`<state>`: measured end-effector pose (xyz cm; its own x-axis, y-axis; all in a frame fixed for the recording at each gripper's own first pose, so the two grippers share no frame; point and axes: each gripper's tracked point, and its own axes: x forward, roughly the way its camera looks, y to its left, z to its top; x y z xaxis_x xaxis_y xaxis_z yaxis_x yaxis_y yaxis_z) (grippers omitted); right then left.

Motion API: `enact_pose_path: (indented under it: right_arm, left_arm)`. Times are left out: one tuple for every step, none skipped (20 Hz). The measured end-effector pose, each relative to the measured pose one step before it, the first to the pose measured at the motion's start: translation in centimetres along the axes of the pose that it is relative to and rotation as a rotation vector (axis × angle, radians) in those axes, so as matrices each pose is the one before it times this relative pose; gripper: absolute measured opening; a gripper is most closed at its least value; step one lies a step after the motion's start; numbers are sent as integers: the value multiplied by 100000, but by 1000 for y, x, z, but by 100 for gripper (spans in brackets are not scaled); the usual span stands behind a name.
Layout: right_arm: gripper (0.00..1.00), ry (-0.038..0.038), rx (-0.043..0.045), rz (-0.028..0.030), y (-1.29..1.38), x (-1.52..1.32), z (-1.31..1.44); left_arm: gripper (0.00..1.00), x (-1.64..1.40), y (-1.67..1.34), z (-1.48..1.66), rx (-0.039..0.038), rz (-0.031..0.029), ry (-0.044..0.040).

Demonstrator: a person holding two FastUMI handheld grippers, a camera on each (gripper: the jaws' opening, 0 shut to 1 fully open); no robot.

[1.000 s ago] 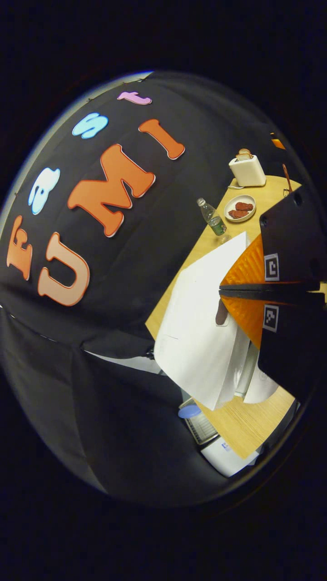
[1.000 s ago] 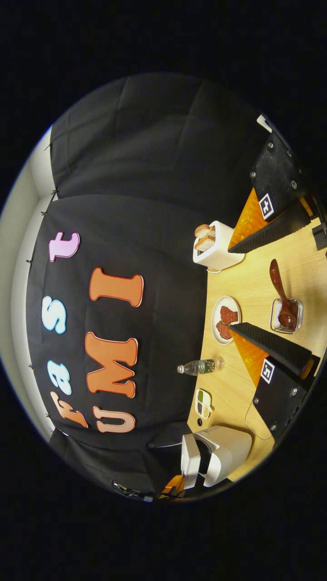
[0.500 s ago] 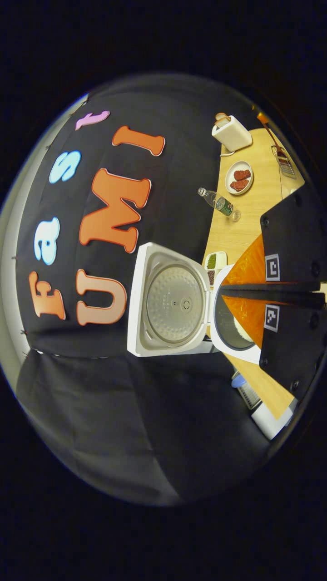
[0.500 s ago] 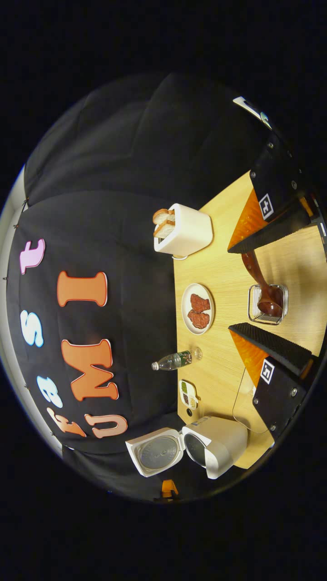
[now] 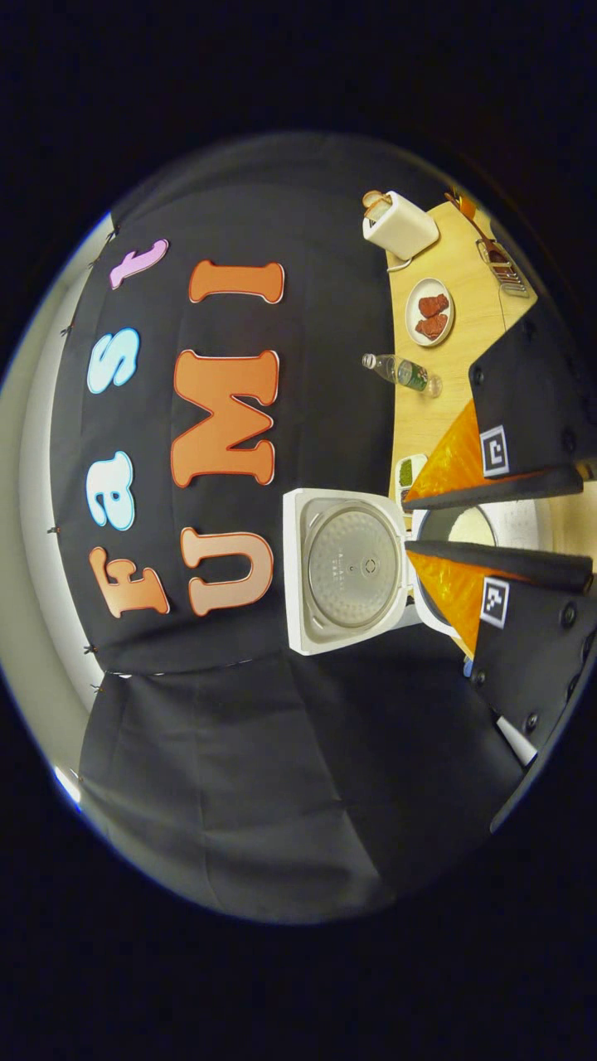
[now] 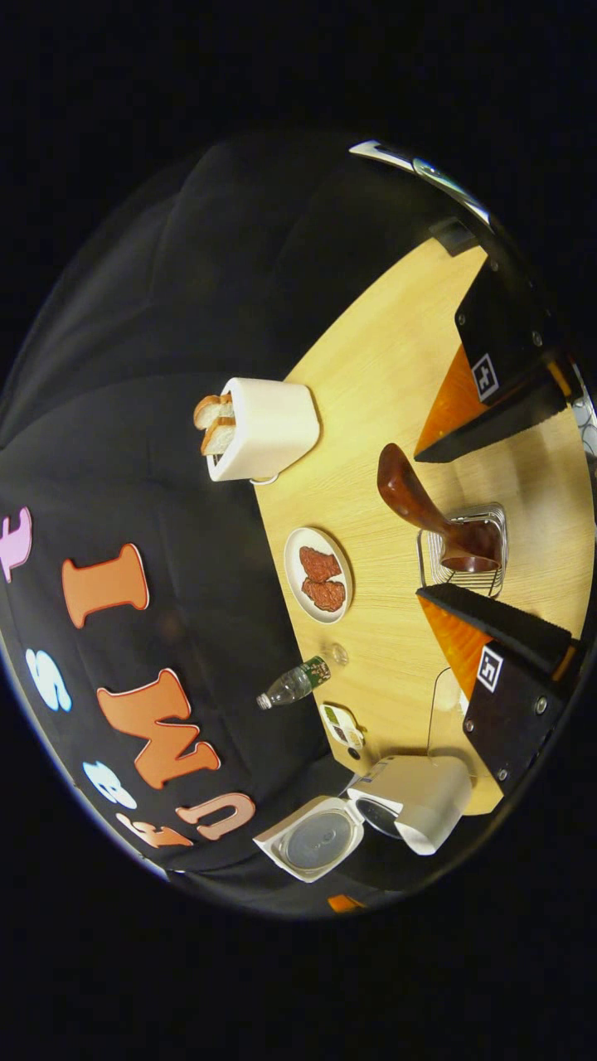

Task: Close the left gripper, press the button to open the rice cooker; take a wooden spoon from the chopstick holder with the right hand, scoop a spoonful of rice and pour it into the rice cooker, then put the wooden spoon back into the chopstick holder.

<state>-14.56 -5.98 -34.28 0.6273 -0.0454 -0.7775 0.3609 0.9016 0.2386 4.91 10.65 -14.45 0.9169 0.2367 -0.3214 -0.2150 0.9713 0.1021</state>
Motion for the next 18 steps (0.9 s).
enact_pose_path:
  right_arm:
    - [90,1571,1737,253,-176,526,-314]
    - [90,1080,2236,444,-79,508,-203]
    - [88,1265,3039,657,-17,401,-69]
    - [86,1983,3578,1128,147,569,-282]
    - [82,1556,3726,1358,231,460,-269]
    - [79,1585,3440,1049,264,657,-211]
    - [73,1121,3081,795,148,669,-207]
    - [71,108,2539,297,23,574,-41]
    - [66,154,2507,-521,-307,556,31]
    - [64,553,2571,-279,-185,460,-122]
    - [53,-149,3353,-155,-72,141,7]
    - [60,-1866,2774,537,80,-20,331]
    - [48,-1961,1960,438,44,232,423]
    - [53,-1611,912,281,87,203,316]
    - [44,-1995,205,899,197,-19,292]
    - [30,-1823,-804,381,127,36,299]
    - [27,-490,-667,-116,-51,-50,-109]
    - [25,-446,443,293,143,-129,-392]
  left_arm:
    - [37,-304,-37,-336,583,380,379]
    - [55,-496,-116,-101,520,520,-182]
    - [66,-349,41,-115,967,940,-231]
    - [76,-561,-6,31,981,1316,-604]
    - [80,-551,-27,-53,1264,765,-31]
    - [89,-584,-93,42,1218,949,-300]
    - [87,-403,21,-71,1130,1097,48]
    - [93,-415,-49,-171,903,1427,406]
    - [87,-508,89,-277,612,1502,442]
    - [93,-373,79,-240,209,1712,626]
    - [93,-501,-11,-263,-376,1009,727]
    - [93,-421,-81,-184,-215,948,845]
    - [93,-307,35,-394,330,1275,1000]
    - [93,-351,129,-233,687,1511,657]
    - [93,-334,30,-324,497,1033,506]
    - [93,-284,-117,-173,346,485,625]
    - [93,-131,-237,-210,206,256,245]
    - [93,-101,-156,-27,188,191,-26]
